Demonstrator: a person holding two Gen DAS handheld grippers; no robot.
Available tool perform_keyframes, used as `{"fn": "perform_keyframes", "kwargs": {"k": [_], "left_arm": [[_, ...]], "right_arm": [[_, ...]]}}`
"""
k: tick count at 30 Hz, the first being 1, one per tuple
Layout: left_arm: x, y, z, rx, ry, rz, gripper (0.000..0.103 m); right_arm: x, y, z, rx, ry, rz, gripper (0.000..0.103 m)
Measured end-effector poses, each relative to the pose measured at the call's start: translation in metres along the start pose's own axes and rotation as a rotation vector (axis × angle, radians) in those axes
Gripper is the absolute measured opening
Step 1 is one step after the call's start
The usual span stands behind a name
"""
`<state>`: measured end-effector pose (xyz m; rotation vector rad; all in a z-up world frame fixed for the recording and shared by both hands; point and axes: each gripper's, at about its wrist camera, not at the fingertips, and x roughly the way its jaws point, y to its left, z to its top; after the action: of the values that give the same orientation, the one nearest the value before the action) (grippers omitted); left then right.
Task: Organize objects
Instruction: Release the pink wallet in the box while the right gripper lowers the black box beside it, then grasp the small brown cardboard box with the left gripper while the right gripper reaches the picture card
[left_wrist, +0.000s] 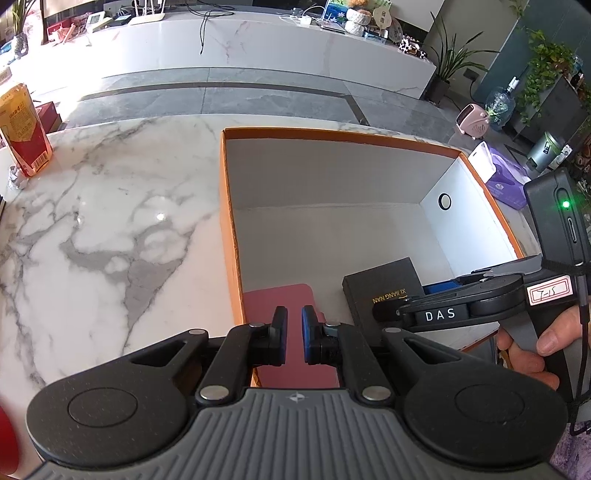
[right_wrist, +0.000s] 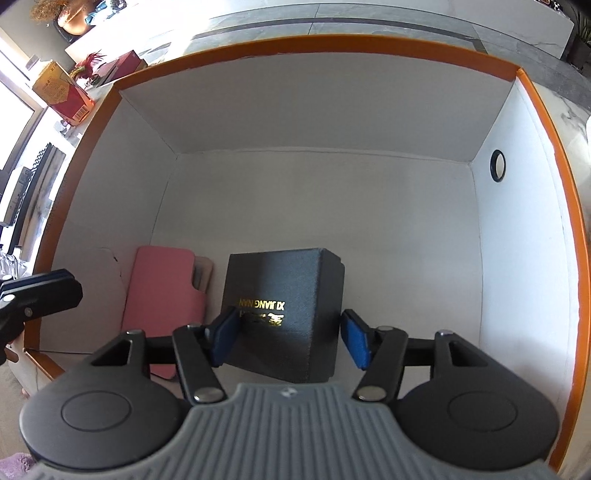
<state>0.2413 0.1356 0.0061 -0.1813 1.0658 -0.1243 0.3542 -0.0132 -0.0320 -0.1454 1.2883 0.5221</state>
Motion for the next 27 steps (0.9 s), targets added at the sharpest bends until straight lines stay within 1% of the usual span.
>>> {"fn": "perform_keyframes", "kwargs": {"k": [2,5,8,10,14,16,19,22,24,25,27], "left_arm": [[0.0,0.0,0.0,0.0,0.0,-0.001,0.01],[0.0,-0.002,0.0,0.003,0.0,-0.004,0.01],[-0.001,-0.005,0.0,0.007,0.001,-0.011,0.01],[-0.001,-0.006,0.0,0.007,-0.001,-0.016,0.01],[-0.004,-0.006,-0.002,0.005,-0.005,-0.015,0.01],[-0.01,-0.008,-0.004,0.007,-0.017,-0.011,0.01],[-0.026,-0.009,-0.008,0.013,-0.052,-0.008,0.011],[-0.046,-0.014,-0.017,0.02,-0.096,-0.004,0.012],[-0.058,-0.018,-0.027,0.019,-0.114,-0.012,0.023],[-0.062,-0.02,-0.034,0.016,-0.119,-0.018,0.025],[-0.067,-0.023,-0.046,0.007,-0.117,-0.026,0.032]], "right_arm": [[0.0,-0.001,-0.001,-0.008,-0.002,-0.001,0.061],[-0.002,0.0,0.0,-0.016,-0.003,0.018,0.056],[0.0,0.0,0.0,0.015,0.029,0.081,0.052],[0.004,0.0,0.0,0.045,0.055,0.119,0.051],[0.003,-0.001,-0.003,0.07,0.05,0.128,0.051],[0.001,0.001,-0.005,0.059,0.042,0.115,0.051],[-0.01,0.008,-0.01,-0.008,-0.019,0.037,0.051],[-0.034,0.013,-0.018,-0.049,-0.095,0.031,0.051],[-0.054,0.019,-0.028,-0.086,-0.171,0.027,0.051],[-0.064,0.02,-0.034,-0.102,-0.204,0.024,0.052],[-0.082,0.021,-0.05,-0.12,-0.261,0.027,0.052]]}}
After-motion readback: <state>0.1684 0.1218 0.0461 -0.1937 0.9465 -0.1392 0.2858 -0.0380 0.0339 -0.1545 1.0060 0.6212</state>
